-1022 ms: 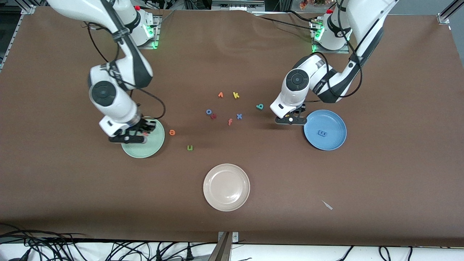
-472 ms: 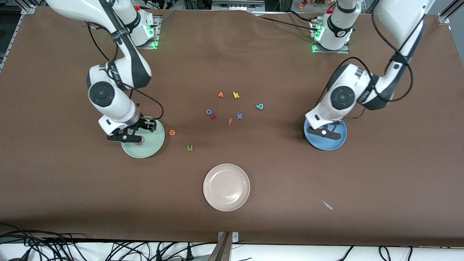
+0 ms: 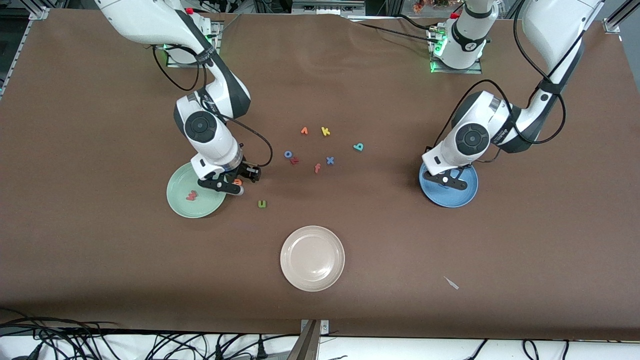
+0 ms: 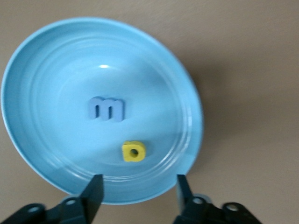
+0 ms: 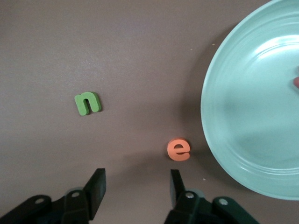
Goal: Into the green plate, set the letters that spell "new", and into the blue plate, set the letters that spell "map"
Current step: 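Grasp the orange e with the right gripper while the left gripper grasps the p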
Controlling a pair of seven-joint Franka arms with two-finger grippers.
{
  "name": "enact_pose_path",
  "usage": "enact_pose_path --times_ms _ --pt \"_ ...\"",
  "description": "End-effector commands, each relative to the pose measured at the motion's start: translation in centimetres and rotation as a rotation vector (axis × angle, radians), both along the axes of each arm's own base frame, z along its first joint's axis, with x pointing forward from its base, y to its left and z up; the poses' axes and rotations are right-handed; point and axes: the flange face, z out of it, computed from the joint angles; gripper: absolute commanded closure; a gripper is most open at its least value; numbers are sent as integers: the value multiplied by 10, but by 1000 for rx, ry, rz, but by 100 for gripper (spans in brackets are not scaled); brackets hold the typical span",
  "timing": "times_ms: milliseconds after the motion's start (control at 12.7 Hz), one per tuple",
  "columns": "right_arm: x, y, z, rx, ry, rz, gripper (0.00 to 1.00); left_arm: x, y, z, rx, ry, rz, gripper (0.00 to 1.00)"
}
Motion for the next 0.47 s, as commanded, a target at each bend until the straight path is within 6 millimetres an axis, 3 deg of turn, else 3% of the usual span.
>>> enact_pose_path --times_ms 0,157,314,393 --pt "7 -2 2 5 -14 -2 45 2 -36 29 -26 -56 14 0" --pt "7 -4 1 12 -32 21 45 -4 -74 43 -71 -71 80 0" --pt "6 -9 -11 23 -50 23 44 -23 -119 54 -107 -86 100 0" --pt "2 -12 -18 32 -63 22 44 -30 -132 57 -102 -95 162 0"
